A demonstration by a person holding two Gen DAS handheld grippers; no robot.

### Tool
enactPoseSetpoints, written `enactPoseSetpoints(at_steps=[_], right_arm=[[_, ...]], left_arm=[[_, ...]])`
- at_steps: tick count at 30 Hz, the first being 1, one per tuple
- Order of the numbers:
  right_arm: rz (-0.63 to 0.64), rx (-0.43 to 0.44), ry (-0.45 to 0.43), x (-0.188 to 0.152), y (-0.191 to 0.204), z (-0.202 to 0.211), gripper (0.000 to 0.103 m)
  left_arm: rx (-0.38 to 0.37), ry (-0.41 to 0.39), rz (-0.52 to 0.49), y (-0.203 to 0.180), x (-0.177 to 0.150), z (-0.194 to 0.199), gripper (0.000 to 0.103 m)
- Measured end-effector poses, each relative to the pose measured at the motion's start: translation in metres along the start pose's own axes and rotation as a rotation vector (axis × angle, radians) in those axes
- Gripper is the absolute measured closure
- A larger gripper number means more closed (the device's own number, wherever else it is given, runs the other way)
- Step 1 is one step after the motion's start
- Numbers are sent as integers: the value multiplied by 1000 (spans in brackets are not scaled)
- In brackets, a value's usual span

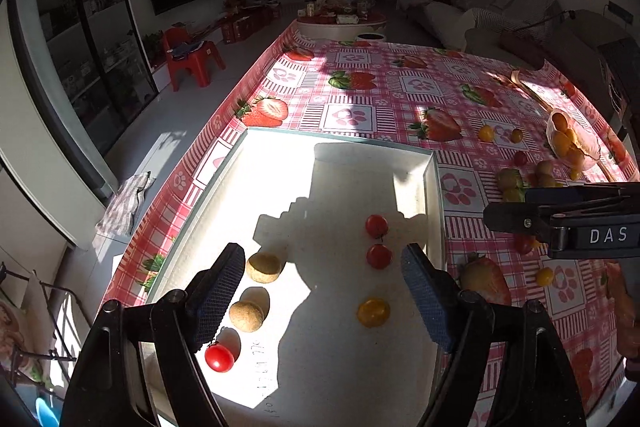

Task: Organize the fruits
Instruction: 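Open both grippers to release the fruits into the white tray, then move both grippers back toward the remaining fruit on the tablecloth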

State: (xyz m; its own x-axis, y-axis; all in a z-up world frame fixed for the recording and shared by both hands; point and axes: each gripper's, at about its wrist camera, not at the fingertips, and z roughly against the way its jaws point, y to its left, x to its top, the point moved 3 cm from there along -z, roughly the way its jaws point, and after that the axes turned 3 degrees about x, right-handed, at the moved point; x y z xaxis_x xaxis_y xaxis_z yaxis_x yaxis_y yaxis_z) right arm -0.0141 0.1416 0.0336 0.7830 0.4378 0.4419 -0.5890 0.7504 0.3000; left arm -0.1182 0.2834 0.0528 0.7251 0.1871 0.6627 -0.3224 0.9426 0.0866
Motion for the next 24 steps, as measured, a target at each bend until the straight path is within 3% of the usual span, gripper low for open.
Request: enactPoseSetpoints(at_steps=[7,14,24], right_arm=[[-87,-59,-4,-41,-58,29,23],[-176,-135,10,-81,-118,46,23],[-191,-184,-26,-96,-153,52,23]], left_arm=[[-63,-17,-98,-53,-2,17,22],[-117,14,-183,-111,-9,11,22],[-157,83,-197,-165,-26,-7,22]])
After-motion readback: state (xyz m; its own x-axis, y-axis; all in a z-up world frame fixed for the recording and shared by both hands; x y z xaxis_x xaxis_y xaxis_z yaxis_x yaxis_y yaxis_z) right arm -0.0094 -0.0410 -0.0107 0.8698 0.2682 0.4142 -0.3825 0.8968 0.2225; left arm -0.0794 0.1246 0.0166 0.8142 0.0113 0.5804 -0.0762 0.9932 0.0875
